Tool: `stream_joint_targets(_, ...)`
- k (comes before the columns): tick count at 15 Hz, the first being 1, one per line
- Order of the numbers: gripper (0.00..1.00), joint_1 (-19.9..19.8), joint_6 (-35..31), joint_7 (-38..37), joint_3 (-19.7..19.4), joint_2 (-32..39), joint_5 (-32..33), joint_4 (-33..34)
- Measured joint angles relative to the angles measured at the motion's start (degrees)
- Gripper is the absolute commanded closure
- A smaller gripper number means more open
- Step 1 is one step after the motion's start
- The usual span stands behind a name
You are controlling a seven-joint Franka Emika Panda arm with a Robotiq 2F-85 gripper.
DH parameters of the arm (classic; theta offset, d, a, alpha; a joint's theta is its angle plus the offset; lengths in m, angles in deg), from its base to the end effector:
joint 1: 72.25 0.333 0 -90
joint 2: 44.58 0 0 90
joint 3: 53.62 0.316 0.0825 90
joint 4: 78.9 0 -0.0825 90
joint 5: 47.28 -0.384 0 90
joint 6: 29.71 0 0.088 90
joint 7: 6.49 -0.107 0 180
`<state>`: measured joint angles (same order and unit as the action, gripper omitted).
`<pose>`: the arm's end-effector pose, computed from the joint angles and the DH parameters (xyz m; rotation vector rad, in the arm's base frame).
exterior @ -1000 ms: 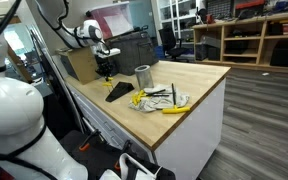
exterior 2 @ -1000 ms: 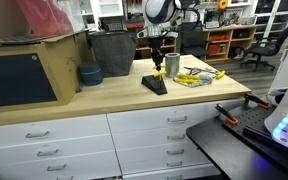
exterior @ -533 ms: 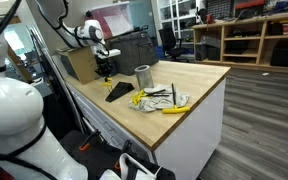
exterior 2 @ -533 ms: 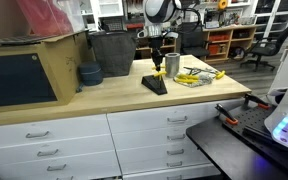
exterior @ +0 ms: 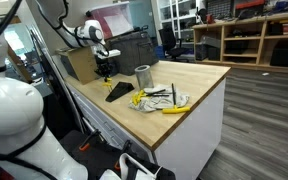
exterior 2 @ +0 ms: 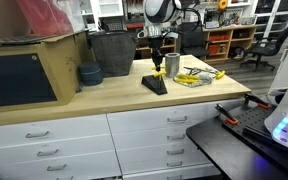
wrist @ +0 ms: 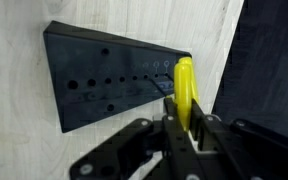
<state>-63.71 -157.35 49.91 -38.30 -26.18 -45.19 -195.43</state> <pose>0.5345 0.2314 0.2830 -2.3177 -1.9852 0.1446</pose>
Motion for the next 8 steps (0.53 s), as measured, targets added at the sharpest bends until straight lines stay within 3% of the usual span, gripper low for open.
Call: stream_joint_targets(8, 0.96, 0.0, 0.6, 0.0, 0.0, 0.0, -0.3, 0.0)
